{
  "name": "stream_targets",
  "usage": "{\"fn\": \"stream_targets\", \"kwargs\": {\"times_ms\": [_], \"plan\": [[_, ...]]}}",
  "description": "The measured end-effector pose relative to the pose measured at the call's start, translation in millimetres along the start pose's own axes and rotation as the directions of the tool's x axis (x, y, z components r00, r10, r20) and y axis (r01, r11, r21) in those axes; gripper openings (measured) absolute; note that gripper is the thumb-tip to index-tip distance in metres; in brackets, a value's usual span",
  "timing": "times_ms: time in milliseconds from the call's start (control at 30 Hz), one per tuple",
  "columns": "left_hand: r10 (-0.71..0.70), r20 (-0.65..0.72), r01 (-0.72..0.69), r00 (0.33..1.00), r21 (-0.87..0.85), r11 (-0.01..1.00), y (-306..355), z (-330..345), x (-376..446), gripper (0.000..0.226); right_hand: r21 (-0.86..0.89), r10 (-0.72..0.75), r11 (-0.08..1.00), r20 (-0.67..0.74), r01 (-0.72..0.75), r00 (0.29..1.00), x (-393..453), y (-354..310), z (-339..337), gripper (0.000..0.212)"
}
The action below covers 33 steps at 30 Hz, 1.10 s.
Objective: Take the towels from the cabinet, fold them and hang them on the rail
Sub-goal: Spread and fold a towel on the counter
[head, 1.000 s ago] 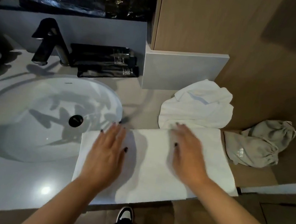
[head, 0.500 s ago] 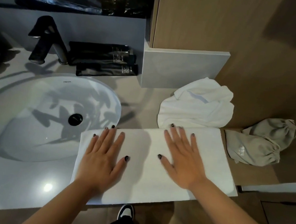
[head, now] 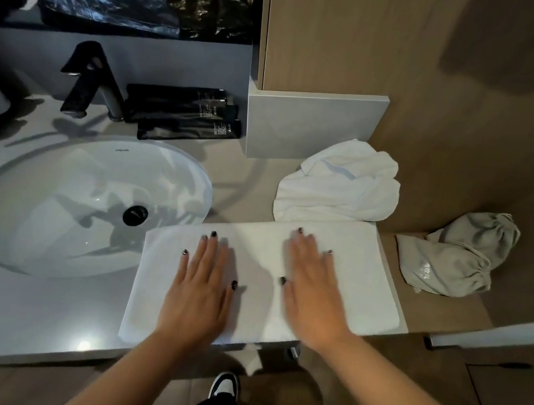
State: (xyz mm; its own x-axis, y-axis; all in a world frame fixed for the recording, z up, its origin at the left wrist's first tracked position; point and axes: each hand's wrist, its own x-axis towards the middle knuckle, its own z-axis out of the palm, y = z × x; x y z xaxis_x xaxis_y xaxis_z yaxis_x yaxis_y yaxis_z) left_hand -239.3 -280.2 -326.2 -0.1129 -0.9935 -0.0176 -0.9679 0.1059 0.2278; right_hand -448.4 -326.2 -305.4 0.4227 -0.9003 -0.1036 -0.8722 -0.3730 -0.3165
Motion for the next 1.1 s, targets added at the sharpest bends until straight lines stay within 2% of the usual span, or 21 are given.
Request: {"fn": "stream_targets", "kwargs": {"times_ms": [67,167,333,433,600,767,833,900,1000,1100], "plan": [[-0.026,0.029,0.026,0.999,-0.014,1.000,14,11,-6,0.066,-0.056,-0.079,0.995,0.053,0.082,0.995,-7,-29,20,0.066],[-0.070,0.045,0.070,0.997,0.019,0.997,16,16,-13,0.068,-0.188,-0.022,0.981,0.091,0.039,0.996,-8,-36,35,0.065],[-0.053,0.056,0.051,0.997,0.027,0.998,-1,8,-23,0.069,-0.191,0.003,0.981,0.110,0.018,0.994,-17,5,24,0.076],[-0.083,0.045,0.081,0.996,0.047,0.996,-20,5,-37,0.072,-0.240,0.062,0.970,0.117,-0.033,0.991,-30,35,14,0.080],[-0.095,0.052,0.092,0.994,0.060,0.994,-38,2,-52,0.075,-0.227,0.143,0.967,0.106,-0.116,0.984,-51,76,-2,0.091],[-0.090,0.110,0.081,0.990,0.079,0.994,-52,-6,-57,0.085,-0.184,0.175,0.973,0.199,-0.139,0.964,-58,95,-17,0.095],[-0.077,0.148,0.066,0.986,0.075,0.995,-50,-11,-50,0.093,-0.154,0.195,0.975,0.226,-0.162,0.954,-52,85,-24,0.094],[-0.049,0.164,0.039,0.985,0.063,0.997,-41,-15,-36,0.099,-0.069,0.182,0.983,0.180,-0.172,0.967,-40,59,-27,0.093],[-0.030,0.176,0.026,0.984,0.025,0.999,-22,-12,-9,0.096,0.040,0.113,0.993,0.042,-0.115,0.993,-13,4,-17,0.083],[-0.081,0.142,0.078,0.987,0.025,0.997,-12,-4,11,0.088,0.023,0.034,0.999,0.068,-0.036,0.997,10,-37,14,0.067]]}}
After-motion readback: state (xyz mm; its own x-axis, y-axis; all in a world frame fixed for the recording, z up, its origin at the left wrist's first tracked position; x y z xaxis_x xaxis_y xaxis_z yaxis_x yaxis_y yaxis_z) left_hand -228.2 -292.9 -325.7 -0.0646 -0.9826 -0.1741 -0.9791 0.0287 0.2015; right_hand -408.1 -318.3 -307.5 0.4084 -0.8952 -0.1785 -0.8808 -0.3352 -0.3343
